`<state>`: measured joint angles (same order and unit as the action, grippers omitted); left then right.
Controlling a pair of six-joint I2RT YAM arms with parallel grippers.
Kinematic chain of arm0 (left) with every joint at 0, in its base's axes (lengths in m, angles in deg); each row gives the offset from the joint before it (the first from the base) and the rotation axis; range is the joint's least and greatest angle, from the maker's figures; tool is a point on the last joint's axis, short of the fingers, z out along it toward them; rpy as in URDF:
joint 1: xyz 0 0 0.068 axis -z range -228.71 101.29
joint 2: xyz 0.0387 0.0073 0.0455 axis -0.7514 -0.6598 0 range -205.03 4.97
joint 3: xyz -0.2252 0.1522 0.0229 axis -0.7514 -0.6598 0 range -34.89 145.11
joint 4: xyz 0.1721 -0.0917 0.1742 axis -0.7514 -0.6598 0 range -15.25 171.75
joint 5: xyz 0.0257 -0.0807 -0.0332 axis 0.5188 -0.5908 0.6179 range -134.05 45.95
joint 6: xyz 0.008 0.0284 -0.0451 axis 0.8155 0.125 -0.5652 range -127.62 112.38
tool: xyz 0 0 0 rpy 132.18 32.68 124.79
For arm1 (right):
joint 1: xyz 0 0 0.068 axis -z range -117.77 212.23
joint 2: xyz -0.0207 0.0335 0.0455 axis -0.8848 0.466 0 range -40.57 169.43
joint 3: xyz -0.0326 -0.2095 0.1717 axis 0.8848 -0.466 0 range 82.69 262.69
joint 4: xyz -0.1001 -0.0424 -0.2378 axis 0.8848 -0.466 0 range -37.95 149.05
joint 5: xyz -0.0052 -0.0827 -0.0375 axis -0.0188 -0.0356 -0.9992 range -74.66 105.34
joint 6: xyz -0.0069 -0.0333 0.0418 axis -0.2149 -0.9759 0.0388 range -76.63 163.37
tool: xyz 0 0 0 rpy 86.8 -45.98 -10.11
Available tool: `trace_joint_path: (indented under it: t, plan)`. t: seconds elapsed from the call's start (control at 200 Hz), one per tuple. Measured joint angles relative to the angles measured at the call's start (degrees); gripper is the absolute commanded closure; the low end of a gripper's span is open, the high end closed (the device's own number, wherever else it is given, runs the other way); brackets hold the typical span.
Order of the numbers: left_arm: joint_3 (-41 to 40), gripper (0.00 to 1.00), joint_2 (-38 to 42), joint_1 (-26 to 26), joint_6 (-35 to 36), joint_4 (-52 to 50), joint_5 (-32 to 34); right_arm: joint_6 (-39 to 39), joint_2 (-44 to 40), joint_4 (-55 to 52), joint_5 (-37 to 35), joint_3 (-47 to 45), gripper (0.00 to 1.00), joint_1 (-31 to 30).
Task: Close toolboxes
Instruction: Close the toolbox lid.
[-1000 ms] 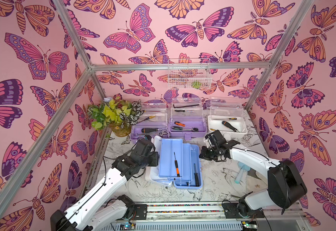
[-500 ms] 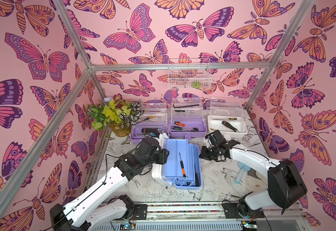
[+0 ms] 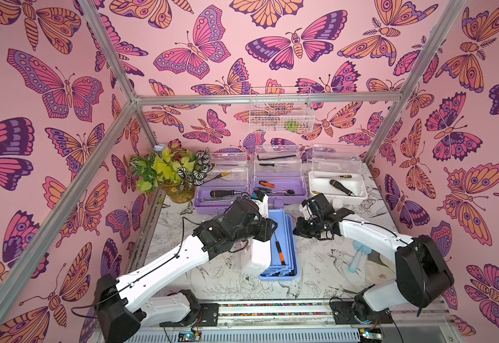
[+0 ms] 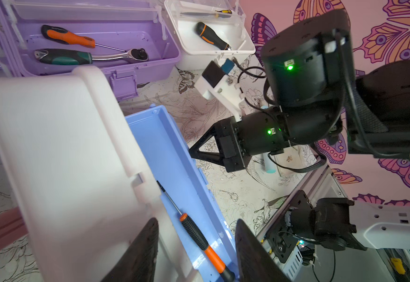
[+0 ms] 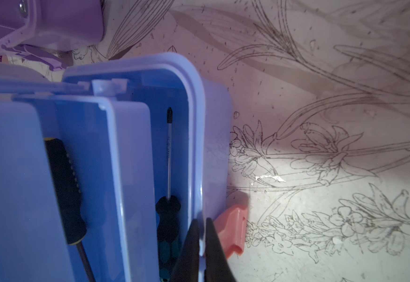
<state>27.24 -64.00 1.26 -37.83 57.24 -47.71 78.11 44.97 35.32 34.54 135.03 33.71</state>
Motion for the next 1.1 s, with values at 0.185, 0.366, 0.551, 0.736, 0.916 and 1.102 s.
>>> trace_joint_path:
  t: [0.185, 0.366, 0.551, 0.736, 0.916, 1.102]
  plan:
    - [1.0, 0.48, -2.0, 0.4, 0.0, 1.2, -1.0, 0.0, 0.0, 0.3, 0.0, -0.1, 0.90, 0.0]
    - [1.0, 0.48, -2.1, 0.6, 0.1, 1.8, -1.1, -0.3, -1.3, -1.4, -1.1, -0.1, 0.86, 0.0]
    - [1.0, 0.48, -2.3, 0.7, 0.1, 2.1, -1.1, -0.7, -12.5, -4.2, 1.9, -2.1, 0.74, 3.0]
    - [1.4, 0.48, -4.0, 0.7, 0.2, 3.6, -1.3, 2.4, -21.3, 1.3, 10.7, -4.9, 0.69, -1.3]
    - [1.7, 0.49, -5.6, 0.7, 0.1, 5.3, -1.3, 5.7, -22.2, 7.1, 17.2, -7.2, 0.63, -5.4]
    - [1.7, 0.49, -6.3, 0.7, -0.4, 5.6, -1.5, 7.7, -24.8, 10.9, 19.4, -8.3, 0.63, -6.7]
